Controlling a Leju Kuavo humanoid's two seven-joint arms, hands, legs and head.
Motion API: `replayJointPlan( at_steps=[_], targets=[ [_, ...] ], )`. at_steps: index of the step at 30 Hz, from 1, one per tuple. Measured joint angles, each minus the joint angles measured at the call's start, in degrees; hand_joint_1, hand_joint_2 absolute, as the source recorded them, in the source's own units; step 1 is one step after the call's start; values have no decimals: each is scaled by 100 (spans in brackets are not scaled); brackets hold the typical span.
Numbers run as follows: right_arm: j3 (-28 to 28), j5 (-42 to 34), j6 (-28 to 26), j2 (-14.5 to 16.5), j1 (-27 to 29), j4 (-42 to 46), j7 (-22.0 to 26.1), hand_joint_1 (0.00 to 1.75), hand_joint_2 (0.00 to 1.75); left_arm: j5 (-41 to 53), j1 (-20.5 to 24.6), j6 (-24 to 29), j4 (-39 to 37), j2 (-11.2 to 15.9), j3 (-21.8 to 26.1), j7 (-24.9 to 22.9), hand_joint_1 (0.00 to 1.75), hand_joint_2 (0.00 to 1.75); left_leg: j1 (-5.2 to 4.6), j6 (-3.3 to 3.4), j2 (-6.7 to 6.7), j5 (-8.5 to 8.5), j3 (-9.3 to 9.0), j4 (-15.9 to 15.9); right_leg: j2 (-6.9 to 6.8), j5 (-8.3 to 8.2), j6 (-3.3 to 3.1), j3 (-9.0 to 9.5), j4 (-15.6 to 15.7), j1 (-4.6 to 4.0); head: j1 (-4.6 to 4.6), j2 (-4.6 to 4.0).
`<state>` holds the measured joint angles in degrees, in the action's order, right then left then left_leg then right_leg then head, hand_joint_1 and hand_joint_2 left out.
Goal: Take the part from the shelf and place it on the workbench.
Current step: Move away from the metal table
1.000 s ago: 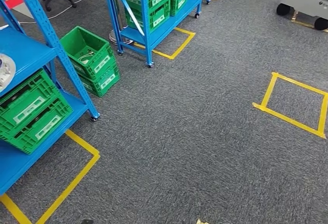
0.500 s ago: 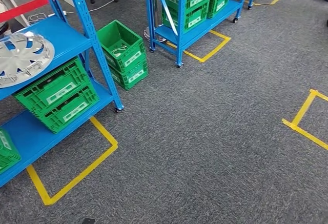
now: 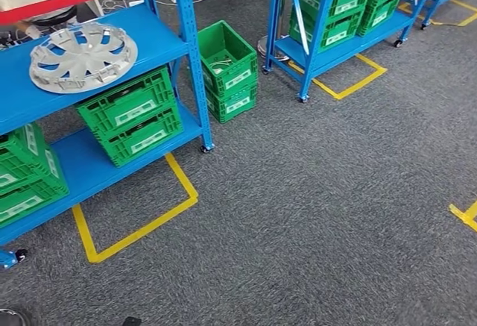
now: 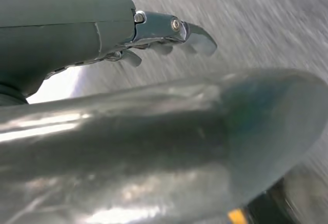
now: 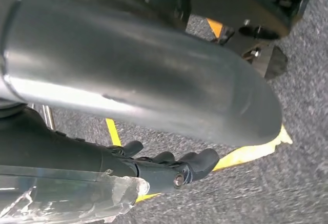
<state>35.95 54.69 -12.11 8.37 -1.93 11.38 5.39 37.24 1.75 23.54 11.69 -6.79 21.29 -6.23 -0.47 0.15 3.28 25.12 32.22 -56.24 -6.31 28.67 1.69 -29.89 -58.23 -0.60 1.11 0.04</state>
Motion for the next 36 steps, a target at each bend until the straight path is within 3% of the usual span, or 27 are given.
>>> replayJointPlan(
  at_steps=[1,3,5,6,7,8,10,12,14,16,18,20,21,22,24,26,27,28,29,30,32,34,36],
  targets=[
    [1,-9,-27,1,-1,1,-3,0,0,194,-10,404,0,10,-69,-183,0,0,21,29,-66,-14,-2,10,130,90,34,-40,-119,10,-15,0],
    [2,-28,-77,4,13,1,-13,0,0,535,-5,1167,1,51,-217,-496,0,0,52,81,-207,-34,6,19,469,432,92,-308,-734,34,-48,0],
    [4,-39,-113,7,43,-1,-36,0,0,870,-7,1522,31,109,-315,-737,0,0,56,104,-366,-45,21,18,590,737,114,-663,-1484,54,-58,0],
    [7,-44,-131,7,56,-1,-49,0,0,1124,-43,1580,94,128,-324,-872,0,0,58,104,-445,-48,20,17,602,747,119,-753,-1644,62,-60,0],
    [10,-48,-150,7,62,-2,-60,0,0,1498,-102,1605,201,136,-290,-1002,0,0,63,96,-522,-51,15,14,611,637,121,-739,-1574,70,-60,0],
    [15,-51,-168,8,64,-2,-67,0,0,1926,-166,1616,335,131,-210,-1094,0,0,72,82,-597,-55,10,11,641,436,123,-625,-1293,82,-60,0],
    [35,-61,-190,19,69,-3,-75,0,0,2803,-241,1628,628,99,132,-1116,0,0,82,26,-751,-61,20,-9,880,50,130,-279,-494,134,-63,0],
    [60,-69,-203,34,69,-7,-79,0,0,3433,-240,1645,874,44,673,-1004,0,0,87,-50,-878,-83,67,-23,1084,-58,106,-85,-68,160,-66,0],
    [74,-69,-211,46,57,-8,-84,0,0,3767,-239,1659,1039,-19,1272,-869,0,0,108,-133,-982,-128,114,-10,1038,-55,31,-63,-36,143,-61,0],
    [84,-67,-211,59,52,-7,-86,0,0,3883,-244,1663,1134,-84,1770,-786,0,0,108,-195,-856,-65,179,-102,922,-92,-51,-56,-16,142,-36,0],
    [93,-66,-211,74,63,-7,-86,0,0,3913,-231,1664,1206,-144,2102,-758,0,0,92,-231,-565,243,424,-610,767,-105,-107,-55,3,136,8,0],
    [99,-66,-211,81,83,-8,-87,0,0,3930,-216,1664,1256,-182,2315,-745,0,0,92,-253,-434,580,784,-1367,589,-97,-134,-66,4,113,30,0],
    [101,-66,-211,82,88,-8,-87,0,0,3936,-216,1664,1277,-193,2395,-742,0,0,92,-255,-419,630,881,-1586,501,-93,-140,-68,4,104,31,0],
    [102,-66,-211,82,87,-8,-88,0,0,3941,-219,1664,1293,-203,2464,-741,0,0,92,-250,-410,575,876,-1604,420,-89,-144,-67,4,98,31,0],
    [103,-66,-211,87,75,-7,-88,0,0,3945,-227,1664,1326,-217,2563,-740,0,0,82,-219,-306,238,546,-1033,281,-79,-137,-50,4,91,32,0],
    [103,-65,-212,91,67,-7,-87,0,0,3950,-207,1664,1358,-231,2625,-738,0,0,38,-172,4,8,151,-312,157,-47,-99,-32,-3,53,36,0],
    [103,-64,-212,92,63,-7,-87,0,0,3953,-193,1664,1372,-240,2648,-737,0,0,19,-144,110,-24,46,-110,96,-29,-72,-23,1,33,34,0],
    [103,-64,-212,92,58,-7,-87,0,0,3962,-184,1664,1383,-249,2672,-731,0,0,3,-118,139,-8,21,-41,33,-11,-46,-9,13,15,33,0],
    [104,-63,-212,92,48,-7,-87,0,0,3981,-185,1665,1392,-257,2703,-721,0,0,7,-85,57,-12,25,-33,-33,2,-23,19,30,10,28,0],
    [104,-61,-211,92,35,-5,-88,0,0,4013,-191,1665,1396,-273,2745,-703,0,0,20,-59,-11,-18,23,-20,-48,24,9,45,30,15,26,0],
    [105,-53,-209,92,19,-4,-88,0,0,4100,-183,1666,1402,-298,2869,-641,0,0,54,6,-141,-44,19,0,184,203,76,-20,-205,35,3,0],
    [107,-44,-207,92,22,-4,-90,0,0,4196,-146,1668,1403,-322,3023,-562,0,0,71,55,-272,-59,31,3,510,571,124,-343,-899,56,-30,0],
    [111,-34,-203,92,37,-5,-95,0,0,4304,-117,1668,1403,-360,3200,-486,0,0,69,69,-426,-62,40,1,598,801,133,-690,-1565,62,-43,0]
  ],
)
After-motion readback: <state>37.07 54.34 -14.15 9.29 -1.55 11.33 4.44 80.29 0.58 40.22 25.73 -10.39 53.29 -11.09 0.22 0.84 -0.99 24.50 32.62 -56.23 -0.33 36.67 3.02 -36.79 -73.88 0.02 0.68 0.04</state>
